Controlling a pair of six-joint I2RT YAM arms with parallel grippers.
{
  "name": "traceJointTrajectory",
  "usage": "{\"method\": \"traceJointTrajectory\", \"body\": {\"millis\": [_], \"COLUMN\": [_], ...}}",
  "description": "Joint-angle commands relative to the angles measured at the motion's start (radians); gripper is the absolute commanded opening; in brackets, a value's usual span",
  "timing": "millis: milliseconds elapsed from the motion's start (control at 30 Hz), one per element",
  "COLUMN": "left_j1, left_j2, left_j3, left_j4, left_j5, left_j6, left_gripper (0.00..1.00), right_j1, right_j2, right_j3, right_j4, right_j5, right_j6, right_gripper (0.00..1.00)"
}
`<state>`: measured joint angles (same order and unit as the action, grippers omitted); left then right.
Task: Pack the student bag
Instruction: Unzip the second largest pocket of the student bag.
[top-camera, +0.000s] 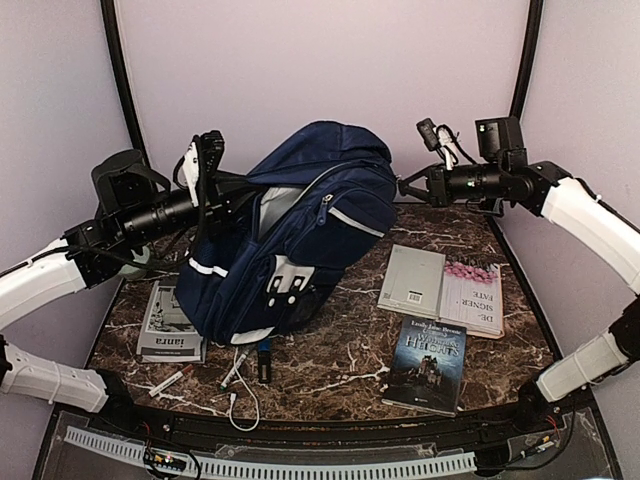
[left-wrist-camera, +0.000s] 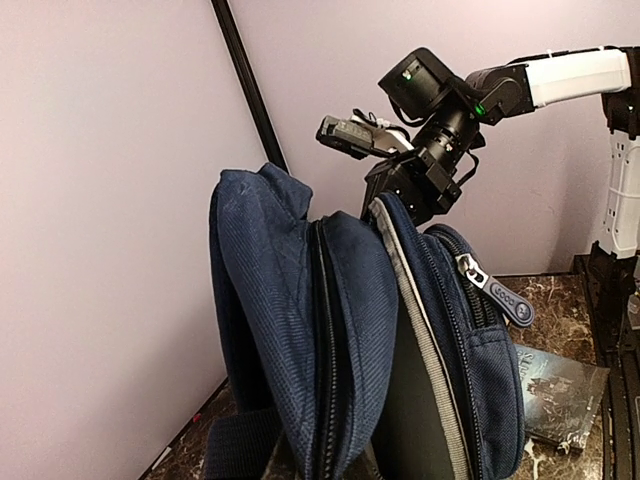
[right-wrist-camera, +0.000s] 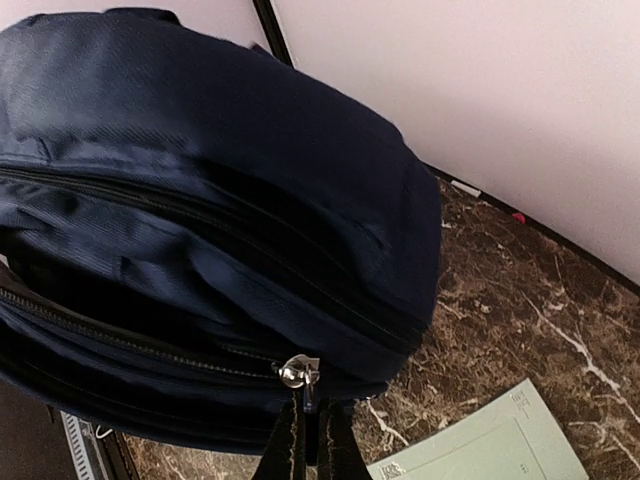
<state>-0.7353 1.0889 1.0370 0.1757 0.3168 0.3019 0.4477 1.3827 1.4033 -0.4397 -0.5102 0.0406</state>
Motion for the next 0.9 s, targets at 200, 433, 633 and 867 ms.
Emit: {"method": "traceJointTrajectory", "body": {"millis": [200,433,633,867], "left_j1": [0.008,0.007,0.007,0.008], "left_j2": [-0.118,-0.088,-0.057,-0.064], "left_j3": [-0.078,-0.091,-0.113,-0.166], "left_j4": [0.102,0.078,0.089,0.047], "left_j5": [0.043,0.07,0.043,0.059], "left_j6": [0.006,0.009,0.003,-0.047], "left_gripper": [0.0,0.0,0.08,0.86], "right_j1": [-0.106,-0.092,0.024,0.107], "right_j2": [0.02,0.079,0.133,0.094], "right_j3": [-0.031,0.307,0.482,0.297], "right_j4": [0.086,0.1,0.149,0.206], "right_j5": [0.077,-0.055,-0.088,-0.101], "right_j6": [0.063,0.138,0.13,0.031], "right_gripper": [0.0,0.0,0.0,0.0]}}
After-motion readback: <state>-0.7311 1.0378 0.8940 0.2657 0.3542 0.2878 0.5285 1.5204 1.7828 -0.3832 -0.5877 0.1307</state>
